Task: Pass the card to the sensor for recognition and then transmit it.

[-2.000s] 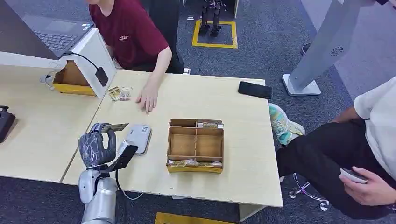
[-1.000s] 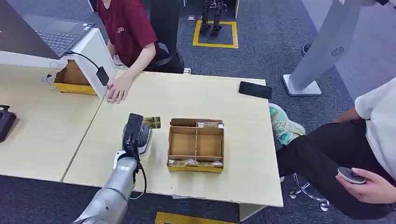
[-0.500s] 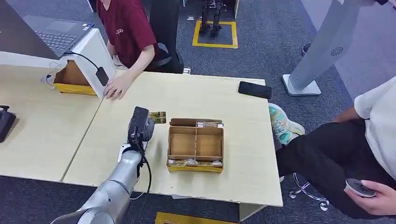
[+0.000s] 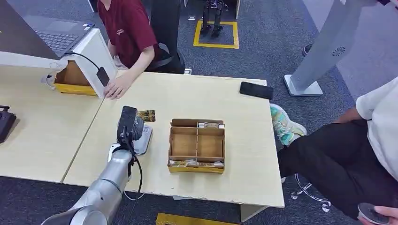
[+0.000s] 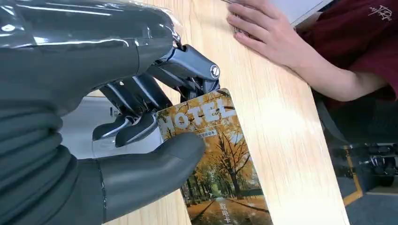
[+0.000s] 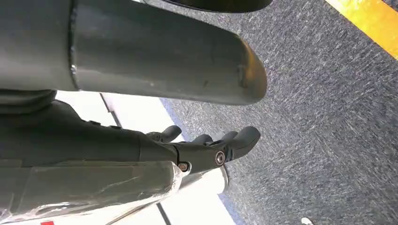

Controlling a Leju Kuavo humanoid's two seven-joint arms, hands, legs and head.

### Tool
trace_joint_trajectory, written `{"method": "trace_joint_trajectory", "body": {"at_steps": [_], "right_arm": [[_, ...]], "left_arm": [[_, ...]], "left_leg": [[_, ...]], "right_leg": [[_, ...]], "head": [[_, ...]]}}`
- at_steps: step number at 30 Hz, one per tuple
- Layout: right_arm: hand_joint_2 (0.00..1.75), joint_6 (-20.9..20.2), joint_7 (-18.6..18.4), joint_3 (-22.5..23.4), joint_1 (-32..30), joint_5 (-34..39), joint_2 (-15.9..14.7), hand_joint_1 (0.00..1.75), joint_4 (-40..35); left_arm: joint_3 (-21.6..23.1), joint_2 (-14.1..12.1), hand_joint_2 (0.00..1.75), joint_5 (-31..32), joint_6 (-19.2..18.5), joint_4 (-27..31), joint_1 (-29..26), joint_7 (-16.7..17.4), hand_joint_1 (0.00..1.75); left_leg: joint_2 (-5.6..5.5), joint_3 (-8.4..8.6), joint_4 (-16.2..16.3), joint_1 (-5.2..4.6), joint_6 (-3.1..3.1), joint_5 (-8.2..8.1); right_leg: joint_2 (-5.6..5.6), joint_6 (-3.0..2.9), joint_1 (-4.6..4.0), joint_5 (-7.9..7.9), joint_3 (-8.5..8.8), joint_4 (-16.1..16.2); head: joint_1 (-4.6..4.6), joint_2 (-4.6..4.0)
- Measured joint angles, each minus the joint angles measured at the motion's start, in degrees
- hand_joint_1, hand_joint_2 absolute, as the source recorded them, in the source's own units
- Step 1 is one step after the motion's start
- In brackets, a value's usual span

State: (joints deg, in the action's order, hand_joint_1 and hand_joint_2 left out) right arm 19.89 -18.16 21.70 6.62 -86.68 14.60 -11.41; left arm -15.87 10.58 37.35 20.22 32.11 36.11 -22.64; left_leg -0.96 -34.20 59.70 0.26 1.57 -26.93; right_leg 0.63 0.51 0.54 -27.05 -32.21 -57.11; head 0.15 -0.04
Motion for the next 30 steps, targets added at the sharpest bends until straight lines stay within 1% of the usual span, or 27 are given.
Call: {"method": "trace_joint_trajectory", "body": {"at_steps": [4, 12, 19, 22, 30], "right_arm": [[0.00, 0.0, 0.0, 0.0, 0.0, 0.0, 0.0, 0.00, 0.0], [0.00, 0.0, 0.0, 0.5, 0.0, 0.0, 0.0, 0.00, 0.0], [0.00, 0.1, 0.1, 1.1, 0.0, 0.0, 0.0, 0.00, 0.0], [0.00, 0.2, 0.1, 1.3, 0.0, 0.0, 0.0, 0.00, 0.0], [0.00, 0.5, 0.2, 1.7, 0.0, 0.0, 0.0, 0.00, 0.0]], "left_arm": [[-0.1, -0.6, 1.75, -0.8, 0.2, 0.0, 0.0, 0.0, 1.75], [-2.0, -3.4, 1.75, -3.0, -1.8, -0.5, -1.8, -2.5, 1.75], [-3.3, -4.7, 1.75, -3.6, -2.3, -0.6, -3.2, -2.9, 1.75], [-4.0, -5.3, 1.75, -4.0, -3.0, -0.6, -4.0, -3.5, 1.75], [-5.0, -6.0, 1.75, -4.3, -4.3, -0.6, -5.3, -4.9, 1.75]], "left_leg": [[0.01, -0.02, 0.0, 0.00, 0.00, 0.00], [-0.03, -0.02, 0.0, 0.01, -0.01, 0.00], [0.00, -0.03, 0.0, 0.01, -0.01, 0.00], [0.00, -0.02, 0.0, 0.01, -0.01, 0.00], [-0.01, -0.03, 0.0, 0.01, -0.03, 0.02]], "right_leg": [[0.00, 0.00, 0.00, 0.00, 0.01, 0.0], [-0.02, -0.01, -0.01, -0.01, -0.02, 0.0], [0.01, -0.01, 0.00, -0.01, -0.02, 0.0], [0.01, -0.01, 0.00, -0.01, -0.03, 0.0], [0.00, -0.01, 0.00, -0.01, -0.03, 0.0]], "head": [[0.02, 0.00], [0.02, 0.00], [0.02, 0.00], [0.02, 0.00], [0.02, 0.00]]}}
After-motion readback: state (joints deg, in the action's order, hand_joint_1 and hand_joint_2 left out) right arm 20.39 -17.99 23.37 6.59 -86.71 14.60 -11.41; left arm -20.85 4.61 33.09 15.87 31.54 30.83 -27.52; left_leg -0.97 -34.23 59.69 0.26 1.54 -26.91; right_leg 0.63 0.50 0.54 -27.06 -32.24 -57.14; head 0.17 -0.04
